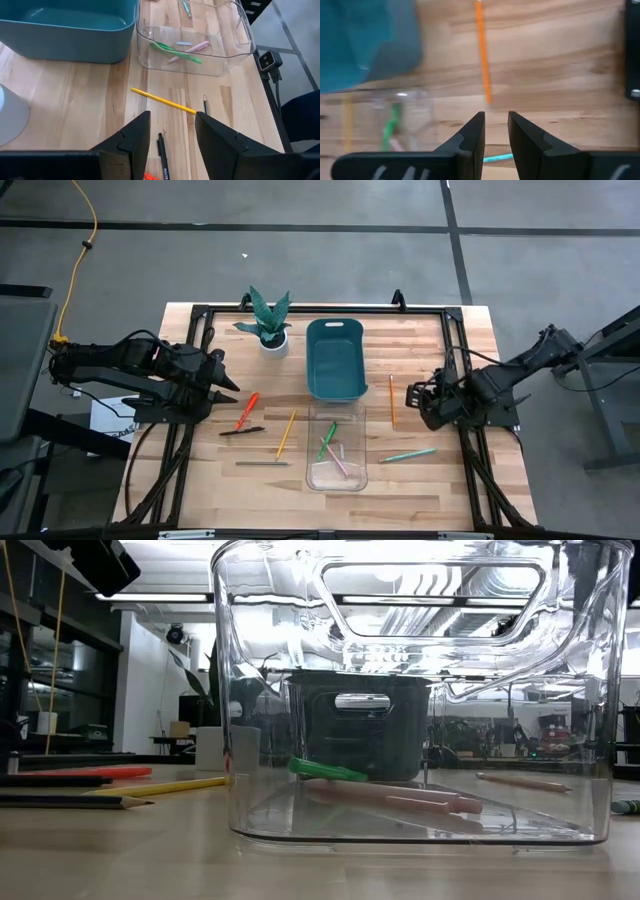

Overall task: Sort pens & pencils
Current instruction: Put the orange pencil into the blue bin

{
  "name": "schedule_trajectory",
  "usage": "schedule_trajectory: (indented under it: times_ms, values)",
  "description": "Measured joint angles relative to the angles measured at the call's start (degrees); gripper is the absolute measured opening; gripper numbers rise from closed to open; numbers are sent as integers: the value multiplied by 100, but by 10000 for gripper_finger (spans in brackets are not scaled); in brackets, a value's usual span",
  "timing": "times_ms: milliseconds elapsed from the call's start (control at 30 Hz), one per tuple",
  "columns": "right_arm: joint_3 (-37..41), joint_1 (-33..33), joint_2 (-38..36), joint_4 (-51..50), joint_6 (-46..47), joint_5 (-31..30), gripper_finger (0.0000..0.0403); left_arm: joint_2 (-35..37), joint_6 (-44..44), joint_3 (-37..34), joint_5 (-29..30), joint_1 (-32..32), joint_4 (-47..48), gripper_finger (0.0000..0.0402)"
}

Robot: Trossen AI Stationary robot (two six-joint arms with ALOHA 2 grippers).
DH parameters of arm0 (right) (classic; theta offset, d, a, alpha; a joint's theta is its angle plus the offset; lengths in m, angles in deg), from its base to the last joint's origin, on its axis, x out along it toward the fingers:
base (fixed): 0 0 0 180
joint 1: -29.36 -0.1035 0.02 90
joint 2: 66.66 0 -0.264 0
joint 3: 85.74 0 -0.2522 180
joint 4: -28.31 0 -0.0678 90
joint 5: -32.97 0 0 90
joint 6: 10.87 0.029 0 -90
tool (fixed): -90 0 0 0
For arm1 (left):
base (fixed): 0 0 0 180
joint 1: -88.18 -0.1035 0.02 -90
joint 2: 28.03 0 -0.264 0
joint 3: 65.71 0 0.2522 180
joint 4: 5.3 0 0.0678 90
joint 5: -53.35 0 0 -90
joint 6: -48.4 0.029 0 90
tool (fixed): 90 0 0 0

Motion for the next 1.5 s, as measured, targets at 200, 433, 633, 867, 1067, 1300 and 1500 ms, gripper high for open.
schedule_trajectory:
  times_ms: [200, 433, 633, 867, 1067, 1300, 1500]
  values:
    - [352, 739, 2, 233, -784, 769, 73, 0, 0, 0, 2, 0, 0, 145]
    - [367, 1545, 53, 510, -1644, 914, 73, 0, 0, 0, 2, 0, 0, 145]
    - [365, 2086, 392, 907, -2426, 1232, 73, 0, 4, -2, 4, 0, 2, 145]
    - [365, 2523, 1126, 1391, -3265, 1568, 73, 1, 11, 0, 4, 0, 2, 145]
    - [363, 2845, 1553, 1853, -3722, 1648, 73, 0, 16, 0, 0, 0, 4, 145]
    - [363, 2998, 1683, 2078, -3891, 1646, 73, 1, 17, 0, -75, 0, 12, 145]
    - [363, 2851, 1759, 2090, -3830, 1646, 73, 2, 34, 0, -87, 0, 26, 145]
